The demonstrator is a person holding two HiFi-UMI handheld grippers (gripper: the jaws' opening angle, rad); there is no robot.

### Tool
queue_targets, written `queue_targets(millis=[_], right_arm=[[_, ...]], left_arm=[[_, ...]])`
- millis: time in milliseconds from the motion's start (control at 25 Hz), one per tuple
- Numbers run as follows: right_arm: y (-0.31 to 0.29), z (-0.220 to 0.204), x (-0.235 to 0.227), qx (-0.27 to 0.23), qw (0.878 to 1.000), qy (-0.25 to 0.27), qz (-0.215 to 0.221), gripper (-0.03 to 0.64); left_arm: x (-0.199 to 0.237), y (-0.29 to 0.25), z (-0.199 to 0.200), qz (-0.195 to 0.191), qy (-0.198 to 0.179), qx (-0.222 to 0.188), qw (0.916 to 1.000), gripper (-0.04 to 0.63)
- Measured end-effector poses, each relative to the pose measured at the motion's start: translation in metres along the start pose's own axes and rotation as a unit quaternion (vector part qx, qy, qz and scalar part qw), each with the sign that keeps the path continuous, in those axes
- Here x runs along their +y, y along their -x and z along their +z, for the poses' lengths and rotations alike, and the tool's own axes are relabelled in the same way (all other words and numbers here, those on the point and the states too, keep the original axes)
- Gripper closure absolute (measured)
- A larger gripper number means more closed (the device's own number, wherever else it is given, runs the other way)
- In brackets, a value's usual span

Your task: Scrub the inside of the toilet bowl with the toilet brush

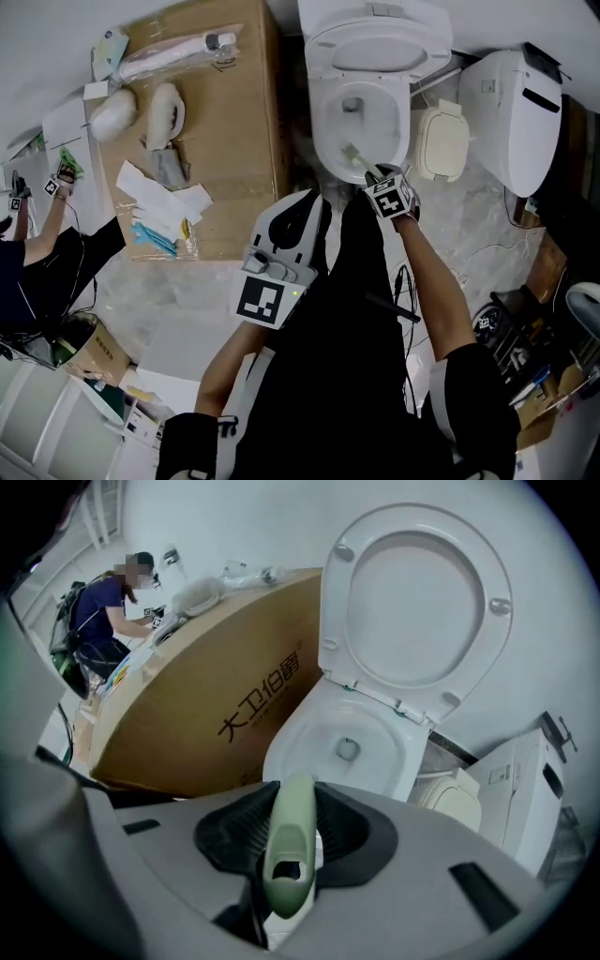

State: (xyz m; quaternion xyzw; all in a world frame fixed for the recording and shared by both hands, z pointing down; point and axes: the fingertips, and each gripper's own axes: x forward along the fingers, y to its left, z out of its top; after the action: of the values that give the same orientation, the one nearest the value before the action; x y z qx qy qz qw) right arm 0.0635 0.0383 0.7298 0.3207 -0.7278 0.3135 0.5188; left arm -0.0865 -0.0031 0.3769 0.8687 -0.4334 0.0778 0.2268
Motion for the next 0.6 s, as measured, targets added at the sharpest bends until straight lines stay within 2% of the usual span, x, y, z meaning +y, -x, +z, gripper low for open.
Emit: queue_targets(millis=[280,600], right_arm=[[-0.006,0.044,0.002,-0.017,0.993,-0.115,-0.005,0.491],[-0.018,0.078,-0.011,-0.016,0.978,-0.205,-0.027,0.491]], left_arm=[[0.024,0.008,0.009,0.010,0.010,-0.013,0.9998,0.586],[0.052,0.007,0.015,0.019,0.016,-0.013,0.9996,0.586]])
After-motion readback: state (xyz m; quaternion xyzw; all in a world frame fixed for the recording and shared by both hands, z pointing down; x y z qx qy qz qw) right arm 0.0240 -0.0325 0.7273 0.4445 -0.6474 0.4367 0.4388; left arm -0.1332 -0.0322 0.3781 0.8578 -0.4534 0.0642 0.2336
